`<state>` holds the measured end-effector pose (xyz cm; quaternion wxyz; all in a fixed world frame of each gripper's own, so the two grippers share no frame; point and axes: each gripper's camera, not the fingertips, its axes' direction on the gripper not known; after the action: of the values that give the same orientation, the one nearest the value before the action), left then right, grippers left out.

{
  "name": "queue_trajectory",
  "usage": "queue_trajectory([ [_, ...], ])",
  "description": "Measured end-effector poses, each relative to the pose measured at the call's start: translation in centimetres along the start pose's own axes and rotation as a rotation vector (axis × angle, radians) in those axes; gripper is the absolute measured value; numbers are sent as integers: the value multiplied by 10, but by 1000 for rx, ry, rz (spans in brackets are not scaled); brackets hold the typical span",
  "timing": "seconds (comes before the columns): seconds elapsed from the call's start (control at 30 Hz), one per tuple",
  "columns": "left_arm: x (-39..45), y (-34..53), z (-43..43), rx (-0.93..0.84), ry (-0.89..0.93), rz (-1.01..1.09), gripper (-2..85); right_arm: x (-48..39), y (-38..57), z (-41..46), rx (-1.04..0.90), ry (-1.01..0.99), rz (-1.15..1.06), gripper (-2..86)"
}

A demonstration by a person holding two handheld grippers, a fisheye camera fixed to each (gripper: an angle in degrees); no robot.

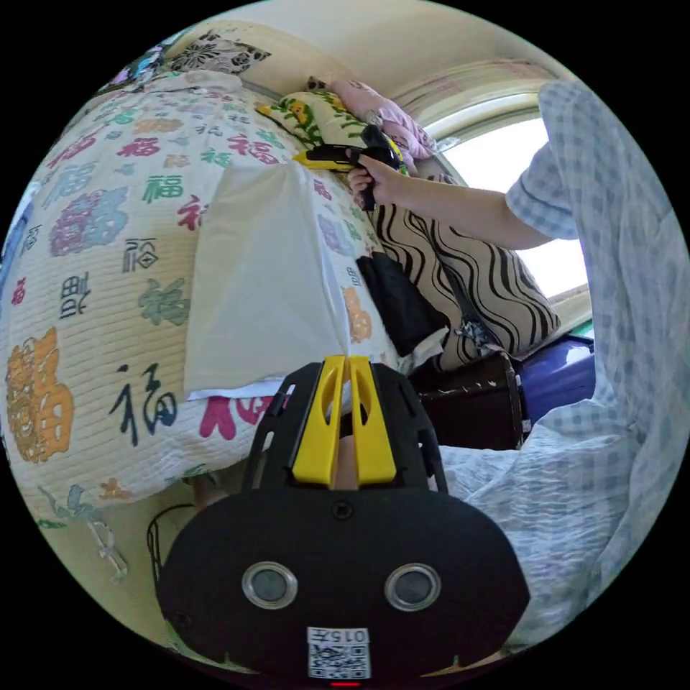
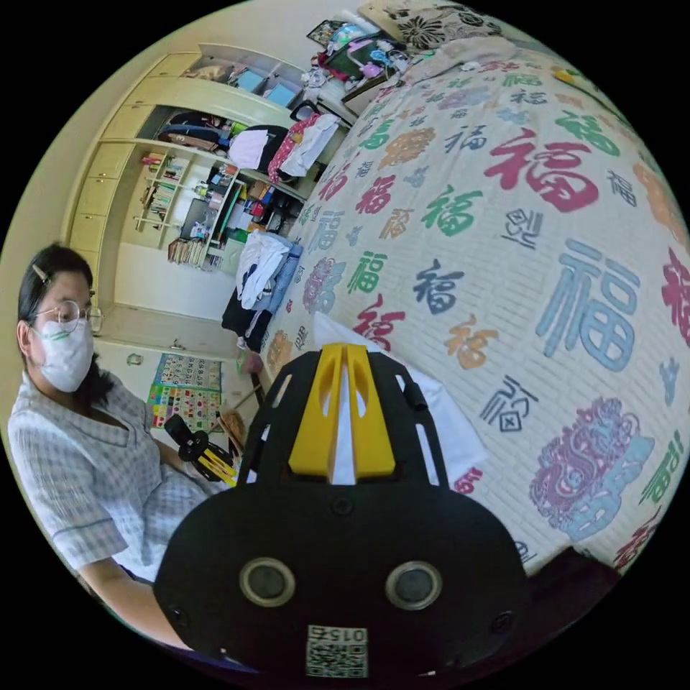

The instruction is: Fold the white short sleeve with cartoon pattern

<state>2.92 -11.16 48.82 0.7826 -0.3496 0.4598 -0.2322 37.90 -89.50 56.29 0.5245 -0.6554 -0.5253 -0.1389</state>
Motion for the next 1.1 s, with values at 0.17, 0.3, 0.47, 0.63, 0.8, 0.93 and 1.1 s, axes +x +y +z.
queue_trajectory([
  [0.17,18,-23,102,-141,2,61,-1,78,61,-16,19,0,165,-2],
  [0.3,19,-41,180,-308,-32,82,14,113,84,-14,18,-9,234,1],
  [0.47,7,-63,217,-487,34,87,50,132,107,-43,90,54,285,44],
  [0.63,13,-137,176,-520,345,327,64,106,105,-64,83,79,116,74],
  [0.8,-41,-268,155,-498,124,492,124,82,101,-42,21,57,9,75],
  [0.93,-59,-369,201,-774,117,772,141,94,114,-11,-58,90,102,80],
  [1.1,-54,-437,276,-1094,198,939,159,112,131,-1,-36,55,224,74],
])
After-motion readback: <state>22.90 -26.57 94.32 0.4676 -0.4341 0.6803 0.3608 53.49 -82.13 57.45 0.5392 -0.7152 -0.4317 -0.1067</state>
